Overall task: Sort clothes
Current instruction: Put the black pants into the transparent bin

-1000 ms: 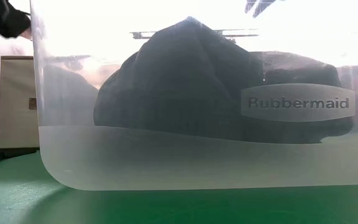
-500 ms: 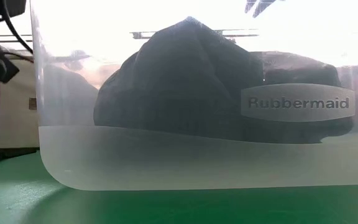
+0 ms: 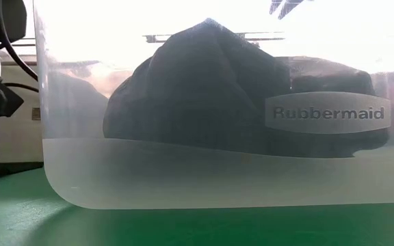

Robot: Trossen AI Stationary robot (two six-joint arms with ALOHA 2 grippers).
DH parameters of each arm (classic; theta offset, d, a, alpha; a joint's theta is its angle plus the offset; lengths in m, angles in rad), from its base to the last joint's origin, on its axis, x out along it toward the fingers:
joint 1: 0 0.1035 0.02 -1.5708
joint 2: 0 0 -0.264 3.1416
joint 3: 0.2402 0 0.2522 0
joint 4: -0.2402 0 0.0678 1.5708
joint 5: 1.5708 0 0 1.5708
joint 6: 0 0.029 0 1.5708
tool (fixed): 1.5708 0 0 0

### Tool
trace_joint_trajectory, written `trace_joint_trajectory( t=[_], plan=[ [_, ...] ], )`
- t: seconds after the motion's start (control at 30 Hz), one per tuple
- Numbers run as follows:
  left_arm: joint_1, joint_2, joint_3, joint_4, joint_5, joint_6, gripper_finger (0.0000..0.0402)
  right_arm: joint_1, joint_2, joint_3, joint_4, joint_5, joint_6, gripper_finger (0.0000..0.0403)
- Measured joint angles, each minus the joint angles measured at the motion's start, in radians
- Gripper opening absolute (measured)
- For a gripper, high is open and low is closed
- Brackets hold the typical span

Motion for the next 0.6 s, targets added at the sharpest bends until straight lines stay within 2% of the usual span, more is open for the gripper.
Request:
trace_joint_trajectory(
  t=[0.07,0.1,0.27,0.6],
  plan=[
    [0.000,0.000,0.010,-0.013,-0.010,0.019,0.0029,0.000,0.000,0.000,0.000,0.000,-0.001,0.0183],
    [0.000,-0.002,0.018,-0.020,-0.015,0.024,0.0019,0.000,0.000,0.000,0.000,0.000,-0.005,0.0183],
    [-0.003,-0.015,0.135,-0.108,-0.038,0.072,0.0017,0.000,0.000,0.000,0.000,0.000,-0.013,0.0183],
    [-0.029,-0.034,0.564,-0.571,-0.199,0.115,0.0016,0.000,0.000,0.000,0.000,0.000,-0.016,0.0183]
  ],
)
